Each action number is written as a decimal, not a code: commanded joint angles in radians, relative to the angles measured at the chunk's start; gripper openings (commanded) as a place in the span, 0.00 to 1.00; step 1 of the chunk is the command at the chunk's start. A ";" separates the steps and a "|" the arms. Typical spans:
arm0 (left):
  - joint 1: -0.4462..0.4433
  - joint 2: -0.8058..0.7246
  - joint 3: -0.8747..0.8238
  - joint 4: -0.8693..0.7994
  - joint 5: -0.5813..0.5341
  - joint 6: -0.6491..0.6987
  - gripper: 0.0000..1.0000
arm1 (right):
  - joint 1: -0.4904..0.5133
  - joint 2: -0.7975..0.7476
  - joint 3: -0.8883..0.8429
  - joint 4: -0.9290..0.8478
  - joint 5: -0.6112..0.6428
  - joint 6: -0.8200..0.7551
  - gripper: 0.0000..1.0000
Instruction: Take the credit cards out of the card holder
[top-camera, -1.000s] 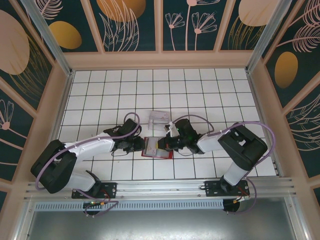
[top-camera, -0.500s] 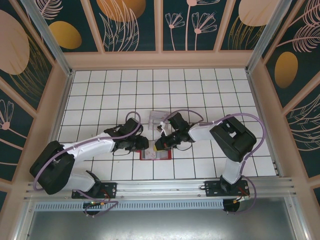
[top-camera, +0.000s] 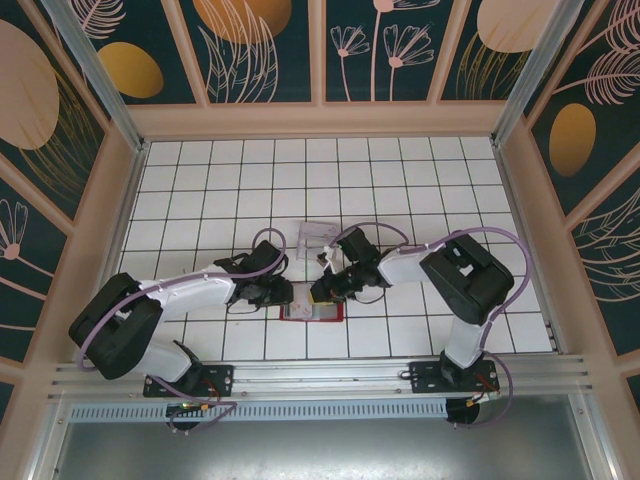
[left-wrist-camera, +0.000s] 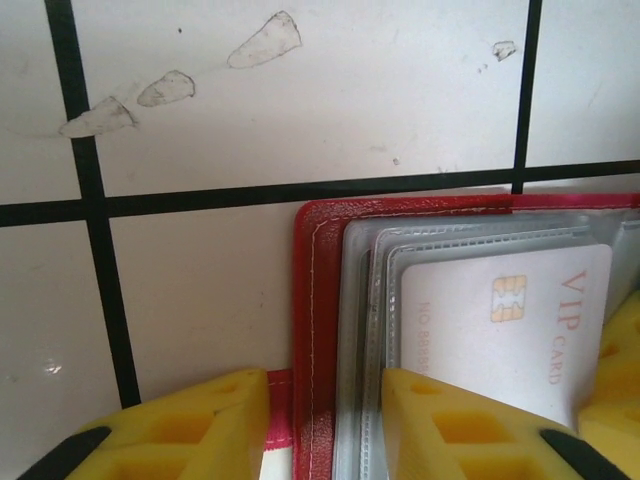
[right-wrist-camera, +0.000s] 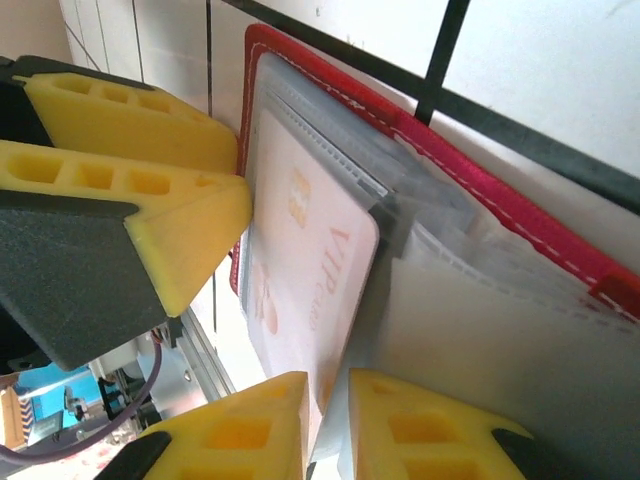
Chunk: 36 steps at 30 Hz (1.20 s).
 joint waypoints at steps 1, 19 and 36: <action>-0.004 0.038 -0.033 0.005 -0.013 0.015 0.34 | 0.008 -0.045 -0.033 0.060 0.037 0.065 0.22; -0.005 0.064 -0.044 0.024 0.011 0.015 0.31 | 0.076 -0.054 -0.138 0.281 0.178 0.331 0.20; -0.005 0.073 -0.045 0.025 0.019 0.021 0.29 | 0.075 -0.163 -0.148 0.144 0.298 0.362 0.30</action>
